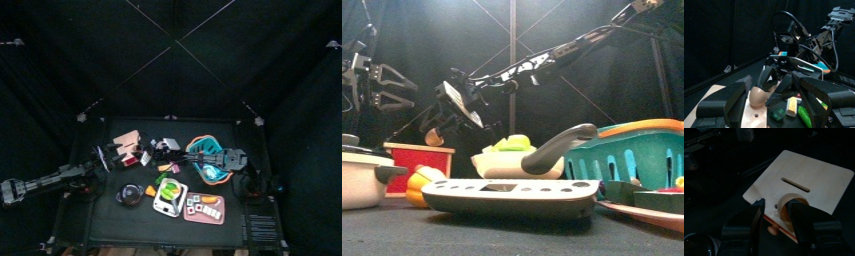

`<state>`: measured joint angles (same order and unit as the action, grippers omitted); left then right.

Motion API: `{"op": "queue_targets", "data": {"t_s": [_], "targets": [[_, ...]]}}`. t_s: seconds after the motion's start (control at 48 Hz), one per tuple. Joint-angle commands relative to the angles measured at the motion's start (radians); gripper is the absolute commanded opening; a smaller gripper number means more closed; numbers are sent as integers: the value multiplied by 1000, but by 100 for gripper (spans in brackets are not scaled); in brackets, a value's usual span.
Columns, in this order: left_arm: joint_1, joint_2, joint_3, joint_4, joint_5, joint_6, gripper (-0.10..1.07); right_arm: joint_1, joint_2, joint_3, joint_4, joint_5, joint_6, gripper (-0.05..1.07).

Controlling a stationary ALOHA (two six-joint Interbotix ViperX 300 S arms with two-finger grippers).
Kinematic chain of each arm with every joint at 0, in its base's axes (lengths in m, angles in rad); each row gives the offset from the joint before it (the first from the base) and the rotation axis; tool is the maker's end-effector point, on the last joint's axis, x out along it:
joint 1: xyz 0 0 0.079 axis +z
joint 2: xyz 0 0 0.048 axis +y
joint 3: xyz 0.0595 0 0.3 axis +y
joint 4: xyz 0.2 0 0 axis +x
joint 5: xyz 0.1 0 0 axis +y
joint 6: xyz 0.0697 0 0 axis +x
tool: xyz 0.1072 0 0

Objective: Place eggshell below drawer

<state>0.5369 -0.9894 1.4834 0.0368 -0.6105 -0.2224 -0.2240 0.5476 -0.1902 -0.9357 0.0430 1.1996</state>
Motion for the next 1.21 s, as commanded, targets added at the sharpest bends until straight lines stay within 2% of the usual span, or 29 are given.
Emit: {"op": "queue_targets", "data": {"t_s": [0.0,0.625,1.0,1.188], "targets": [[3,5,-14,-2,-3,2,98,0,-41,-34,-3,8,-2,77],[3,5,-12,-2,-3,2,98,-8,21,-118,-8,38,0,78],[3,5,-12,-2,-3,2,98,-8,21,-124,-12,89,-2,95],[5,5,-12,-2,-3,2,98,-3,18,-129,-25,109,-11,96]]}}
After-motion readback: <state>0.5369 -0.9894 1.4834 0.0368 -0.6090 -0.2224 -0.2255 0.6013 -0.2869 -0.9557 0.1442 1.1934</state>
